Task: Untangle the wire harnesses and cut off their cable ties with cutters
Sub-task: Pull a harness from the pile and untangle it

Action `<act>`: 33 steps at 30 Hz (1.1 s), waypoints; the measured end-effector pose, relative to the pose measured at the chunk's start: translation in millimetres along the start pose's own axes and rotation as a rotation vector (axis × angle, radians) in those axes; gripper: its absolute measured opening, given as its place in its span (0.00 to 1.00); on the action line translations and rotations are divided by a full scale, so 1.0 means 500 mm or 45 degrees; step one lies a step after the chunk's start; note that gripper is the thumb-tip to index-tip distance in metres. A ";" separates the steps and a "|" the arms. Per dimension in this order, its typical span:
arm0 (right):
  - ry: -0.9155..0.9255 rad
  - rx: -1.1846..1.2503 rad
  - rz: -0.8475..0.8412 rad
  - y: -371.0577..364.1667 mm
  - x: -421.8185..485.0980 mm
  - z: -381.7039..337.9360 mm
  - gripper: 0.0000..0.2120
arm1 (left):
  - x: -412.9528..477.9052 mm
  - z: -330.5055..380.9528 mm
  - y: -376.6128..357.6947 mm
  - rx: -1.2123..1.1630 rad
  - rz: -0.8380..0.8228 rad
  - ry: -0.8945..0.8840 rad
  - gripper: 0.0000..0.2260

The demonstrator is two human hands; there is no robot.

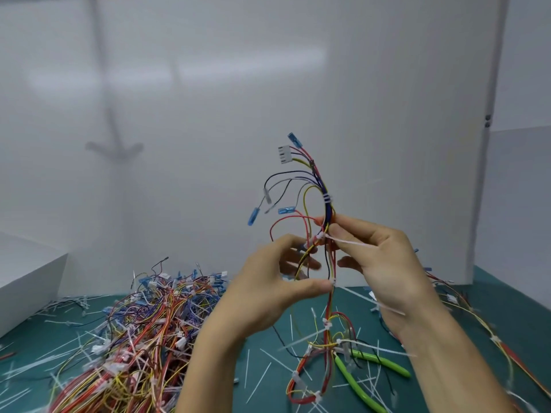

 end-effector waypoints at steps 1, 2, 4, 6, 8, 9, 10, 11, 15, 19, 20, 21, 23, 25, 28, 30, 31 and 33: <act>0.003 -0.003 0.010 0.000 0.000 0.000 0.11 | -0.001 0.001 -0.004 -0.081 -0.047 0.037 0.24; 0.005 0.000 0.022 -0.001 -0.001 0.001 0.11 | -0.002 0.001 -0.008 -0.143 -0.077 0.064 0.24; 0.005 0.022 0.041 -0.004 -0.002 0.000 0.11 | -0.001 0.000 -0.013 -0.212 -0.067 0.077 0.23; -0.003 0.048 0.037 -0.007 -0.003 0.001 0.11 | -0.001 0.003 -0.016 -0.299 -0.024 0.077 0.23; -0.035 0.074 0.024 -0.007 -0.002 0.004 0.10 | 0.001 0.005 -0.017 -0.390 0.008 0.077 0.21; -0.057 0.078 0.009 -0.007 -0.001 0.007 0.10 | 0.003 0.006 -0.016 -0.425 0.030 0.076 0.21; -0.078 0.072 -0.013 -0.006 0.000 0.009 0.10 | 0.004 0.006 -0.014 -0.458 0.057 0.076 0.20; -0.096 0.055 -0.036 -0.005 -0.001 0.011 0.11 | 0.006 0.006 -0.011 -0.480 0.092 0.073 0.19; -0.145 -0.101 -0.083 0.000 -0.002 0.017 0.11 | 0.011 0.002 0.008 -0.473 0.308 0.062 0.18; -0.150 -0.244 -0.205 -0.001 -0.005 0.012 0.07 | 0.011 -0.009 0.022 -0.536 0.486 0.139 0.18; -0.132 -0.296 -0.251 -0.001 -0.006 0.011 0.07 | 0.010 -0.011 0.022 -0.565 0.507 0.153 0.17; -0.111 -0.360 -0.302 -0.001 -0.007 0.011 0.07 | 0.010 -0.011 0.023 -0.604 0.522 0.169 0.17; -0.076 -0.493 -0.412 -0.002 -0.010 0.012 0.09 | 0.010 -0.011 0.024 -0.706 0.535 0.202 0.16; -0.061 -0.510 -0.469 -0.007 -0.012 0.013 0.10 | 0.011 -0.011 0.024 -0.826 0.529 0.245 0.15; -0.060 -0.435 -0.442 -0.013 -0.012 0.014 0.11 | 0.012 -0.011 0.018 -0.996 0.497 0.310 0.15; -0.052 -0.410 -0.436 -0.017 -0.013 0.015 0.08 | 0.013 -0.009 0.014 -1.051 0.480 0.320 0.16; -0.055 -0.392 -0.430 -0.017 -0.015 0.014 0.08 | 0.013 -0.008 0.012 -1.063 0.472 0.317 0.16; -0.064 -0.328 -0.411 -0.017 -0.017 0.010 0.07 | 0.014 -0.006 0.008 -1.053 0.431 0.309 0.18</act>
Point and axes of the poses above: each hand's wrist, its own x-axis towards the middle knuckle, its own y-axis out of the back of the hand, z = x × y, the point moved 4 cm from there along x, towards the middle knuckle, and after that the axes turned 14 degrees about z, right-handed, at the moved point
